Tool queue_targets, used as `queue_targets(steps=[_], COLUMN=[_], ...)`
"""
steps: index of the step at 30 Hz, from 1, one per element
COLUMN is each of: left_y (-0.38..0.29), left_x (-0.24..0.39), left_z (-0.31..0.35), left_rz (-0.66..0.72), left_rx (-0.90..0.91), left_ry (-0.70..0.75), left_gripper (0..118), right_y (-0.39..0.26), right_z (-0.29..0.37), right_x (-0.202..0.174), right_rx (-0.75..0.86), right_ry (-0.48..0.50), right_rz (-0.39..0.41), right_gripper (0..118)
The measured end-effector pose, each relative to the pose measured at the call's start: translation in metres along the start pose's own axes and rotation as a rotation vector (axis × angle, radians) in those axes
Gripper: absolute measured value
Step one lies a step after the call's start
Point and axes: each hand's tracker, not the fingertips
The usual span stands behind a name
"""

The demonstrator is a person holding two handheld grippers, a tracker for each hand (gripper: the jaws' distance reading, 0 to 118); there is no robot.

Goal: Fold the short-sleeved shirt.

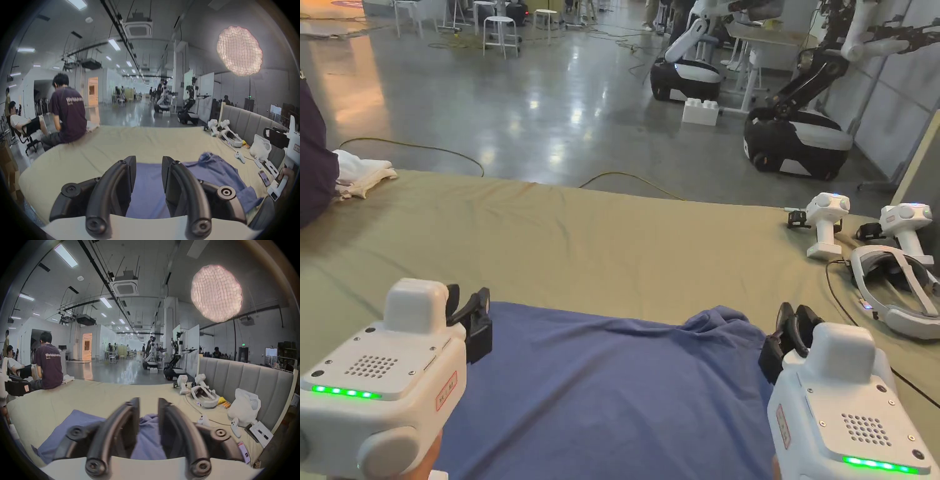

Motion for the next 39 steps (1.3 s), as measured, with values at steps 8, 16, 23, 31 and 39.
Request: queue_targets(steps=[8,16,23,31,39], left_y=[0.014,-0.007,-0.085,-0.151,-0.189], left_x=[0.008,-0.029,-0.079,-0.109,-0.106], left_z=[0.008,-0.002,-0.015,-0.015,-0.016], left_rz=[-0.028,0.016,0.092,0.240,0.222], left_rx=[0.044,-0.216,-0.662,-0.915,-1.031], left_ry=[-0.004,-0.008,-0.017,0.023,0.089], left_gripper=[0,0,0,25,57], right_y=[0.009,0.004,-0.021,-0.049,-0.066], right_z=[0.006,0.000,-0.005,-0.008,-0.003], right_x=[-0.003,0.003,0.008,0.006,0.004], right_rx=[0.051,0.016,-0.090,-0.191,-0.253], right_ry=[0.004,0.033,0.051,0.072,0.086], right_rz=[0.000,0.007,0.026,0.049,0.061], right_gripper=[0,0,0,0,0])
